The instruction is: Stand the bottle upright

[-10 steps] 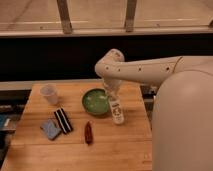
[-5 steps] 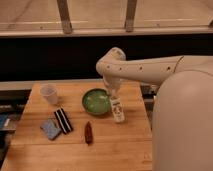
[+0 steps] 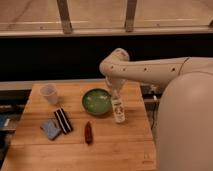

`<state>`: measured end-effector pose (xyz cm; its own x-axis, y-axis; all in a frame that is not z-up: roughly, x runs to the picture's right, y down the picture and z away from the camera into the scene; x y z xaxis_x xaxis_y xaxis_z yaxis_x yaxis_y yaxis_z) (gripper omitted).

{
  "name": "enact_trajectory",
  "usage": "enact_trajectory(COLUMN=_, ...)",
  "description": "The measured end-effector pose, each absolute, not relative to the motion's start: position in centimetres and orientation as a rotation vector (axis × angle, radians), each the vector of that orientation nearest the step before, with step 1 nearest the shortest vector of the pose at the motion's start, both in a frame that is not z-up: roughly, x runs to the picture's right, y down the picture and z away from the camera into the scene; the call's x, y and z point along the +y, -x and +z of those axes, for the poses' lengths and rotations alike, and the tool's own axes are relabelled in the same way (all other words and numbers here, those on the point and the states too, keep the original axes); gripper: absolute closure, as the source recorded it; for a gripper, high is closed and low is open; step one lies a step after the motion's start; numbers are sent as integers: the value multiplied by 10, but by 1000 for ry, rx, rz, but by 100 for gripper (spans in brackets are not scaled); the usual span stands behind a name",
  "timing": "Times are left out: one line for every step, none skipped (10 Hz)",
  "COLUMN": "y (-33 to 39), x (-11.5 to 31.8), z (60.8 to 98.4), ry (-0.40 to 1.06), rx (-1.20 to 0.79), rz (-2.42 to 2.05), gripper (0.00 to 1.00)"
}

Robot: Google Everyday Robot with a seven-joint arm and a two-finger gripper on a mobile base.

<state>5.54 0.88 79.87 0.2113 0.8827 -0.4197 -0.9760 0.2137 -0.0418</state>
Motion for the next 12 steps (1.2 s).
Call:
enact_trajectory(y=-56, x=4, z=797, ry=322, rx=332, rz=1327, gripper=100)
enact_trajectory(y=-56, x=-1, z=795, ry=314, rx=327, rz=1328, gripper=100)
enact_trajectory(y=-55, x=-10, z=791, ry=302, rx=316, rz=1325, gripper=100)
enact_trajectory(y=-55, x=-23, z=786, ry=277, rx=299, rz=1320, gripper=100)
enact_trajectory(y=-53, x=-33, z=783, ry=257, rx=288, rz=1312, gripper=100)
enact_trajectory(y=-47, x=-45, z=782, ry=233, rx=264, rz=1297, gripper=100)
enact_trajectory(y=-48, x=-53, z=785, ry=215, rx=249, rz=1296, gripper=100)
enact_trajectory(y=-52, x=-61, z=790, ry=195, rx=230, rz=1297, gripper=100)
enact_trajectory(y=-52, x=-65, z=794, ry=187, rx=215, rz=1298, gripper=100)
enact_trajectory(y=-53, x=-69, z=802, ry=179, rx=192, rz=1303, gripper=100)
enact_trajectory(y=-58, x=-72, z=807, ry=173, rx=176, rz=1313, gripper=100)
enact_trajectory(y=-62, x=-76, z=810, ry=166, rx=157, rz=1324, gripper=100)
